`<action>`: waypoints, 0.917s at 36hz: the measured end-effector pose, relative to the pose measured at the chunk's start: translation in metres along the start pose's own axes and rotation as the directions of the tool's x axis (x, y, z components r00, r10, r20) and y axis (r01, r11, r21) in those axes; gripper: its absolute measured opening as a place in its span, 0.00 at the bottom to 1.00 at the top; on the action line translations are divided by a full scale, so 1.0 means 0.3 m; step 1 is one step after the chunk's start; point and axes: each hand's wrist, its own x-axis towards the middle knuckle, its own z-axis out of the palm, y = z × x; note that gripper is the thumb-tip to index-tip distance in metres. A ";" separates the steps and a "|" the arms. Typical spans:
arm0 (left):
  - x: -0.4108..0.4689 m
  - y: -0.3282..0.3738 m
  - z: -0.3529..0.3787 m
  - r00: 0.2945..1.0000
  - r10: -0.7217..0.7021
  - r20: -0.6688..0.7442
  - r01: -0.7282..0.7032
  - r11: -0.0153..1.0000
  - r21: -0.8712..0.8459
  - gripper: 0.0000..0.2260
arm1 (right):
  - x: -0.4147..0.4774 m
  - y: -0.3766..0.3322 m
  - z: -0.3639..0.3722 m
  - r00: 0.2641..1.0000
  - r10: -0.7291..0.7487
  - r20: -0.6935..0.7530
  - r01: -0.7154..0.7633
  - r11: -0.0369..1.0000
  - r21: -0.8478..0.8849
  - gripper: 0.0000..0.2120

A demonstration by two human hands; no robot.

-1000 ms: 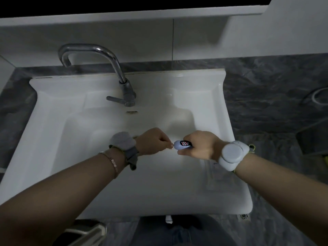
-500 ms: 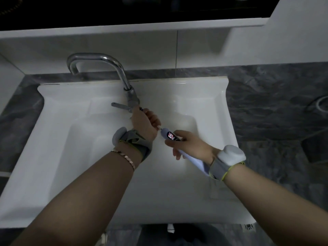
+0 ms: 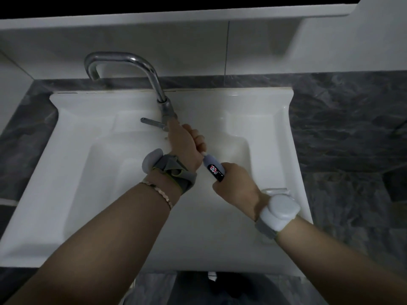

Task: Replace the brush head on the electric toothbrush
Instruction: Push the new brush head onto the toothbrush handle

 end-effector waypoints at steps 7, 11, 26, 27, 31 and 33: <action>0.024 -0.014 -0.014 0.999 -0.037 0.005 0.037 0.999 0.020 0.28 | -0.001 0.000 -0.018 0.862 0.104 0.496 -0.355 0.823 0.444 0.14; 0.027 -0.034 -0.006 0.998 -0.025 -0.062 0.029 0.997 0.065 0.22 | 0.010 0.001 0.009 0.915 0.164 0.369 -0.288 0.905 0.312 0.14; 0.101 -0.083 -0.058 0.996 -0.061 -0.068 0.059 0.998 -0.032 0.29 | 0.058 0.048 -0.008 0.885 0.121 0.449 -0.262 0.928 0.267 0.13; 0.103 -0.084 -0.055 0.994 -0.068 -0.082 0.067 0.998 -0.009 0.27 | 0.060 0.058 -0.002 0.905 0.101 0.412 -0.222 0.940 0.259 0.14; 0.110 -0.077 -0.046 0.993 -0.017 -0.120 0.023 0.999 0.046 0.19 | 0.071 0.081 0.002 0.919 0.016 0.395 -0.137 0.950 0.281 0.14; 0.111 -0.059 -0.034 0.995 -0.010 -0.099 0.014 0.999 0.044 0.21 | 0.076 0.078 -0.010 0.896 0.023 0.442 -0.161 0.947 0.277 0.13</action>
